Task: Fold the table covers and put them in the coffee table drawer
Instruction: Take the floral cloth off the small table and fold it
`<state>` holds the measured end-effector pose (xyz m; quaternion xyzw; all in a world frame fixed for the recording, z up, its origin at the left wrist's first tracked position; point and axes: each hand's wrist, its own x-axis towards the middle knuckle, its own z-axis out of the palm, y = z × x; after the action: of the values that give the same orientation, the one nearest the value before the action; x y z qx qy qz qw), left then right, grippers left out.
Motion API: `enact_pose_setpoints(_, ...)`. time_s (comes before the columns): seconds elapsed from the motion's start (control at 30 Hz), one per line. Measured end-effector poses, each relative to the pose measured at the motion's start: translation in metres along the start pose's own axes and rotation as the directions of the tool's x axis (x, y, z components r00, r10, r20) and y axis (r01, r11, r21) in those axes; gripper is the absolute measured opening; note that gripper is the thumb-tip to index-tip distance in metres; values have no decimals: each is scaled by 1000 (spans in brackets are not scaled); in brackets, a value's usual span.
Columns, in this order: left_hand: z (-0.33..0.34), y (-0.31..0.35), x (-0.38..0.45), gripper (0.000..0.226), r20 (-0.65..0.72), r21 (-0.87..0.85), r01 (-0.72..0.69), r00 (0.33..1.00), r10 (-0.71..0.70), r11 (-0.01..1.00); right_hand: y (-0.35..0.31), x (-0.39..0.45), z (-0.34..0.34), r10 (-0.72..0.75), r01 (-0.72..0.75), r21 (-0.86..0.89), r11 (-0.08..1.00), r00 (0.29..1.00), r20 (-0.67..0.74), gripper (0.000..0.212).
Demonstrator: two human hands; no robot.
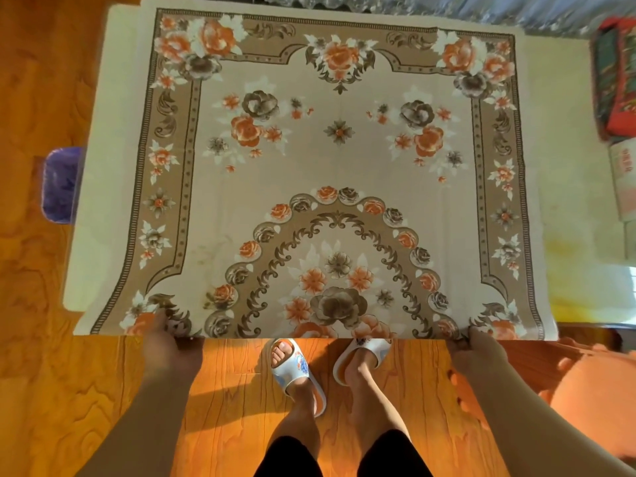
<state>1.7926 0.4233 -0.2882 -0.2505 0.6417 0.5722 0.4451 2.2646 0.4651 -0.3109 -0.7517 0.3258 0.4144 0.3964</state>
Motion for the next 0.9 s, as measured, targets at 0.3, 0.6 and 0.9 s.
enact_pose_setpoints(0.3,-4,19,13,21,-40,100,70,997,-67,992,23,-19,-2,69,-37,-128,991,965,254,28)
enact_pose_setpoints(0.6,-9,-26,-12,19,72,298,141,983,-169,944,89,-48,1,103,-42,-158,987,910,401,21)
enact_pose_setpoints(0.9,9,-51,1,24,130,225,150,975,-182,963,122,-58,48,3,82,-207,975,925,380,23)
